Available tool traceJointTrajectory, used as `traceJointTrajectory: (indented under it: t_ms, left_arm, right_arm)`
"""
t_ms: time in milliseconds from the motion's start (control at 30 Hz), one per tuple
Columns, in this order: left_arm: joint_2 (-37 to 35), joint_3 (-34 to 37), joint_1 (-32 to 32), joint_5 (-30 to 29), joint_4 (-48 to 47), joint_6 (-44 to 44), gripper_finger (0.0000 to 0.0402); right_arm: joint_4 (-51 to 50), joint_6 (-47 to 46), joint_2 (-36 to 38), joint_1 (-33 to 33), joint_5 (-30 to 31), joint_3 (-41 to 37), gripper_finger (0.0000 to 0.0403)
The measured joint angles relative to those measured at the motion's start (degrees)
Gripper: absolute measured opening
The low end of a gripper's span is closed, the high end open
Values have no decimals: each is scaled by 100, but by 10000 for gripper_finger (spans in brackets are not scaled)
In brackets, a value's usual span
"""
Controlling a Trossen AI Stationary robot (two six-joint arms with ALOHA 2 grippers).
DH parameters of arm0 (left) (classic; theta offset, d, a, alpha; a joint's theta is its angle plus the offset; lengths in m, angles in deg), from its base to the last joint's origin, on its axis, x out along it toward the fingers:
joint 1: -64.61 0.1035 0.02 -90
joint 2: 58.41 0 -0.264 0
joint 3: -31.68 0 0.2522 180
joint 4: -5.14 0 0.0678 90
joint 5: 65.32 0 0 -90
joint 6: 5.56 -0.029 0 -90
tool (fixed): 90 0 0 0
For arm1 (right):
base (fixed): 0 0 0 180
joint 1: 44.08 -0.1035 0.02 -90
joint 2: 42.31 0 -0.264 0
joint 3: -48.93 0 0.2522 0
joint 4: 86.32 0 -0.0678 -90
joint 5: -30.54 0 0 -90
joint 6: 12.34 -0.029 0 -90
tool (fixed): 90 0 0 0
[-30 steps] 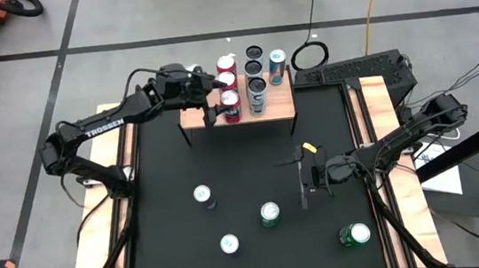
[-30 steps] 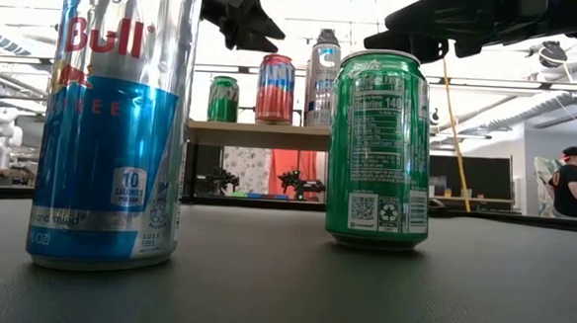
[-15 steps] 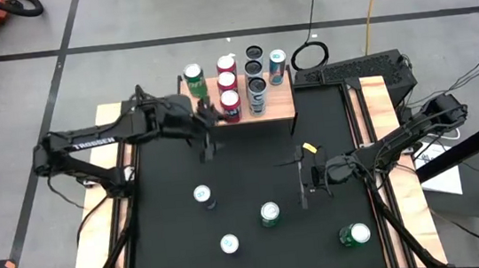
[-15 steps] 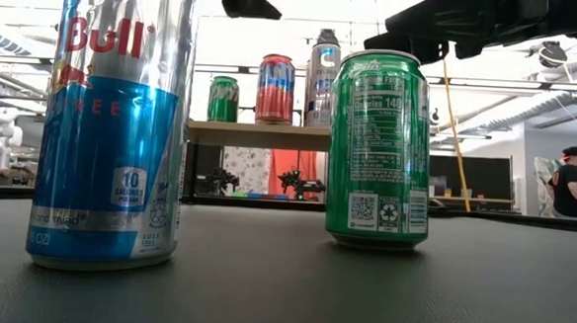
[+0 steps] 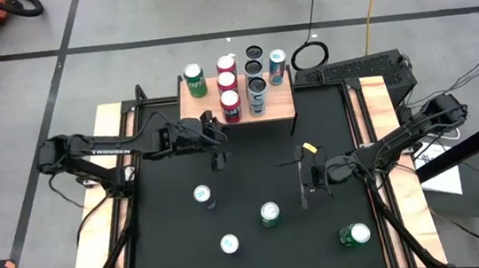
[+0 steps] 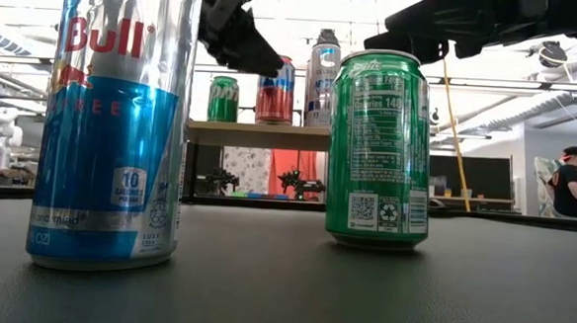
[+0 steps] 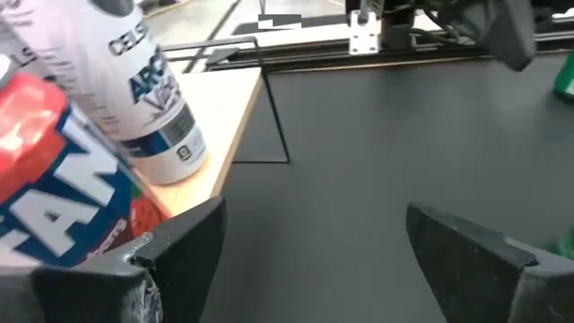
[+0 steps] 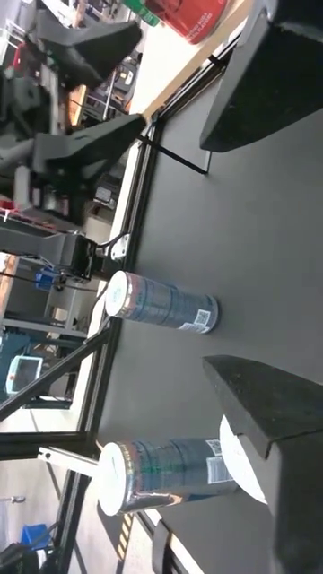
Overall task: Place canned beverage on shelf
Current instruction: Put the orange soda can on the shelf aligned with the other orange soda can
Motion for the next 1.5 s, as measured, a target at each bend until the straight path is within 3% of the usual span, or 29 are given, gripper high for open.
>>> traceJointTrajectory:
  t_ms: [633,1500]
  left_arm:
    - [267,252,393,-67,940,136,342]
    - [293,252,398,-514,1033,138,342]
  right_arm:
    - [28,11,0,0,11,0,370]
    - [28,0,0,0,15,0,370]
